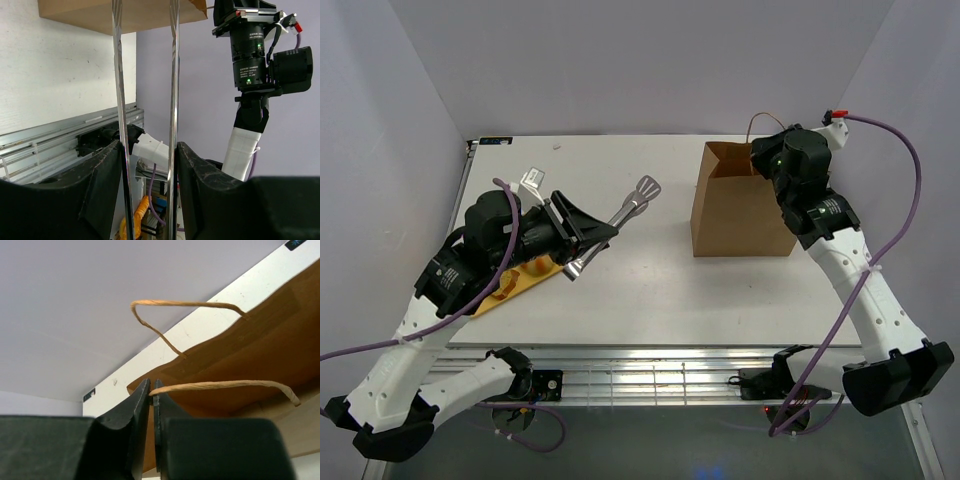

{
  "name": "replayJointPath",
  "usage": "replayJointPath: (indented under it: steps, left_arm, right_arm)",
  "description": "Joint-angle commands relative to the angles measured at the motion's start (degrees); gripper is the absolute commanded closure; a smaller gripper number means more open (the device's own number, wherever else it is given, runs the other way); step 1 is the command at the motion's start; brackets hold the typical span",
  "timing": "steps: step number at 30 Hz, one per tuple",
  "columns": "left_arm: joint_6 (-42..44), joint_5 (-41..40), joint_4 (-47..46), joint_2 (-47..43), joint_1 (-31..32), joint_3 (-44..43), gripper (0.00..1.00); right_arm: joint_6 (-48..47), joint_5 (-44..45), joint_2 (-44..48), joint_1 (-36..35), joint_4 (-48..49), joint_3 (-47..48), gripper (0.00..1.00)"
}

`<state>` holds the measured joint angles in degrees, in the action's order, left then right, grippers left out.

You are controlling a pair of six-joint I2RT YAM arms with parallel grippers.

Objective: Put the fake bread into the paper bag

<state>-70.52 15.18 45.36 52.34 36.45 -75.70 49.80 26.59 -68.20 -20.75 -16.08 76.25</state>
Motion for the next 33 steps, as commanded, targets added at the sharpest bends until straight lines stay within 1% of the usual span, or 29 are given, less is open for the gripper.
replayJointPath:
  steps: [1, 2, 5, 6, 8, 9, 11, 12, 14, 15, 17, 20, 21, 23, 24, 25, 26, 28, 33]
  left_arm:
    - [-1.81, -2.26, 0.86, -1.36, -0.41, -0.76, 0.44]
    - [-2.07, -2.61, 1.13, -1.71, -0.41, -1.02, 0.44]
    - [-2.51, -4.01, 2.0, -1.8, -0.41, -1.9, 0.45]
    - [-2.43, -4.37, 2.27, -1.8, -0.41, -2.25, 0.45]
    - [-2.51, -5.42, 2.88, -1.89, -0.41, -2.87, 0.45]
    - [-2.6, -5.68, 2.89, -2.06, -0.41, -3.22, 0.45]
    - [-3.04, -6.13, 2.97, -2.24, -0.41, -3.31, 0.45]
    - [-3.13, -6.3, 2.98, -2.33, -0.41, -3.31, 0.45]
    - [-3.39, -6.57, 3.06, -2.59, -0.41, -3.31, 0.46]
    - [-3.57, -6.74, 3.15, -2.59, -0.41, -3.31, 0.46]
    - [-3.66, -7.27, 3.15, -2.94, -0.41, -3.49, 0.46]
    - [-3.66, -7.79, 3.33, -2.94, -0.41, -4.36, 0.46]
    - [-3.66, -7.97, 3.41, -2.94, -0.41, -4.54, 0.46]
    - [-3.66, -7.97, 3.41, -3.12, -0.41, -4.98, 0.46]
    - [-3.92, -8.06, 3.42, -3.29, -0.41, -4.9, 0.46]
    - [-4.27, -8.06, 3.42, -3.55, -0.41, -4.46, 0.46]
    - [-4.71, -8.23, 3.42, -4.51, -0.41, -4.11, 0.47]
    - [-6.37, -8.76, 3.33, -5.57, -0.41, -3.32, 0.47]
    - [-8.4, -10.17, 2.89, -8.04, -0.41, -1.29, 0.48]
  right_arm:
    - [-8.3, -4.25, -2.71, -0.34, 3.51, 4.95, 0.9]
    - [-9.45, -6.27, -3.51, -0.34, 3.51, 6.96, 0.92]
    - [-12.09, -16.19, -7.2, -0.43, 4.29, 11.88, 0.92]
    - [-12.62, -21.79, -8.34, -0.34, 4.12, 13.73, 0.92]
    - [-13.76, -29.27, -11.76, -0.43, 5.69, 16.81, 0.92]
    - [-14.2, -35.93, -12.91, -0.43, 6.05, 19.87, 0.92]
    - [-14.73, -42.12, -16.51, -0.52, 6.06, 23.32, 0.92]
    - [-14.73, -47.8, -17.57, -0.43, 6.84, 25.94, 0.92]
    - [-14.39, -52.67, -19.94, -0.52, 6.67, 28.42, 0.92]
    - [-14.03, -56.69, -20.47, -0.43, 6.41, 29.3, 0.92]
    - [-13.68, -59.71, -20.04, -0.52, 6.32, 28.61, 0.92]
    - [-13.5, -65.33, -17.58, 0.1, 6.15, 23.87, 0.92]
    - [-13.59, -70.13, -17.4, 0.1, 5.36, 22.82, 0.92]
    - [-15.86, -72.55, -16.44, 0.1, -1.12, 19.22, 0.92]
    - [-17.7, -70.21, -15.3, 0.1, -3.41, 17.29, 0.92]
    - [-18.24, -68.44, -11.9, 0.19, -5.18, 14.92, 0.92]
    - [-18.51, -67.47, -10.12, 0.62, -5.19, 9.59, 0.92]
    - [-18.6, -65.7, -6.61, 1.06, -5.63, 5.51, 0.92]
    - [-21.14, -63.86, -5.45, 1.68, -9.84, 6.36, 0.87]
